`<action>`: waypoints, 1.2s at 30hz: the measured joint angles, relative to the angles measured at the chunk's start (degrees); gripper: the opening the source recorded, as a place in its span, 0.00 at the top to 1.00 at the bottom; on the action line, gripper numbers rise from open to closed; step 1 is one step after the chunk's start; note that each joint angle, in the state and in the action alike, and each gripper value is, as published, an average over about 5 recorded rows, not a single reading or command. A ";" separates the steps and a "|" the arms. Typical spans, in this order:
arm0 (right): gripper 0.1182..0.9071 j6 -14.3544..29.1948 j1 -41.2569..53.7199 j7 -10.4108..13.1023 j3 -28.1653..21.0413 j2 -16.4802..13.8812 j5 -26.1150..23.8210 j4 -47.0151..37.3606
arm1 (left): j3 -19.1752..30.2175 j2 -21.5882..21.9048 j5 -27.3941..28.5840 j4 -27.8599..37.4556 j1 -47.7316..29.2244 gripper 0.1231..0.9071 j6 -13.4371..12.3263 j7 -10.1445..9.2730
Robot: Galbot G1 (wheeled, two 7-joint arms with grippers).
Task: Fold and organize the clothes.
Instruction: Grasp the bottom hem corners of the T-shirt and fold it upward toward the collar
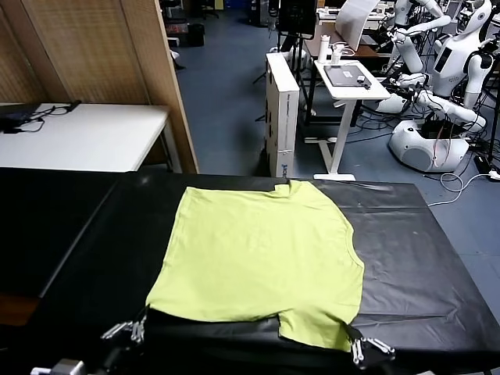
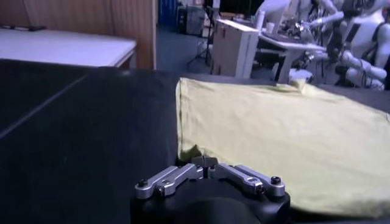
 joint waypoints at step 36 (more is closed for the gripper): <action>0.97 -2.76 31.91 0.59 -13.76 -0.21 -1.14 -23.87 | 8.79 7.21 -2.71 20.24 -27.32 0.97 1.90 -0.59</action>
